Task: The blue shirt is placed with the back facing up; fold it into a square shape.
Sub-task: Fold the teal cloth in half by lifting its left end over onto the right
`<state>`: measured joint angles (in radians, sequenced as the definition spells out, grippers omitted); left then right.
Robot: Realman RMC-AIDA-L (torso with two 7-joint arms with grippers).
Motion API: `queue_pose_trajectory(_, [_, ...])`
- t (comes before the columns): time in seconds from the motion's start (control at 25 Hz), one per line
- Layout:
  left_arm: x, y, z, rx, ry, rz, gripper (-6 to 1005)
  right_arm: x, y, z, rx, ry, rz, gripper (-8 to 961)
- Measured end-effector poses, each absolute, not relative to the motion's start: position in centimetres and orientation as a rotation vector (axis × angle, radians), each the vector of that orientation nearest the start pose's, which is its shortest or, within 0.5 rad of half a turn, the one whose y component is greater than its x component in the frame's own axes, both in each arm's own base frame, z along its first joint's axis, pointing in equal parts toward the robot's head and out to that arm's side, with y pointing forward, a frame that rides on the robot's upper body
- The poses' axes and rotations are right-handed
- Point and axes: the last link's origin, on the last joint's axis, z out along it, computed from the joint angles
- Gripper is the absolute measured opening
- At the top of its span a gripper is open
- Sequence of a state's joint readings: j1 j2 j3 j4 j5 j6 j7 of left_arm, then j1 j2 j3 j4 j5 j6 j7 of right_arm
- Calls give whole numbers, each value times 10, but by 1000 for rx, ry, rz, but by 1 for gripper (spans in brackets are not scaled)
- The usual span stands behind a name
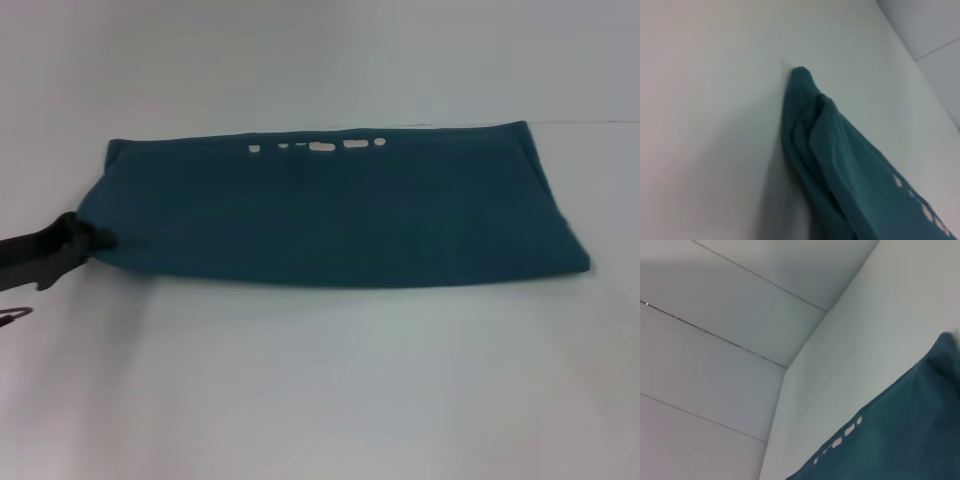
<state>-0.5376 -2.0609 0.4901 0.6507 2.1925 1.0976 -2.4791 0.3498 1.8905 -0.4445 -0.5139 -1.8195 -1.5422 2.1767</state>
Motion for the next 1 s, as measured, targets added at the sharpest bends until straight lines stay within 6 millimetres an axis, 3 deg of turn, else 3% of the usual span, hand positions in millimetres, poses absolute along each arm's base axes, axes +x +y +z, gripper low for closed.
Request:
queue_pose_trajectory(0.28, [-367, 354, 59, -1509, -1882, -714, 7, 361, 300, 100, -1811, 1809, 1145, 808])
queue_pose_trajectory(0.56, [-379, 347, 68, -1452, -1852, -698, 7, 361, 302, 101, -1803, 1805, 1146, 808])
queue_pose_trajectory(0.8, [-351, 356, 72, -1629, -1758, -773, 7, 361, 302, 100, -1805, 1805, 1144, 808])
queue_pose_trajectory(1.0, [-313, 371, 77, -1785, -1708, -872, 7, 359, 304, 100, -1815, 1800, 1145, 808])
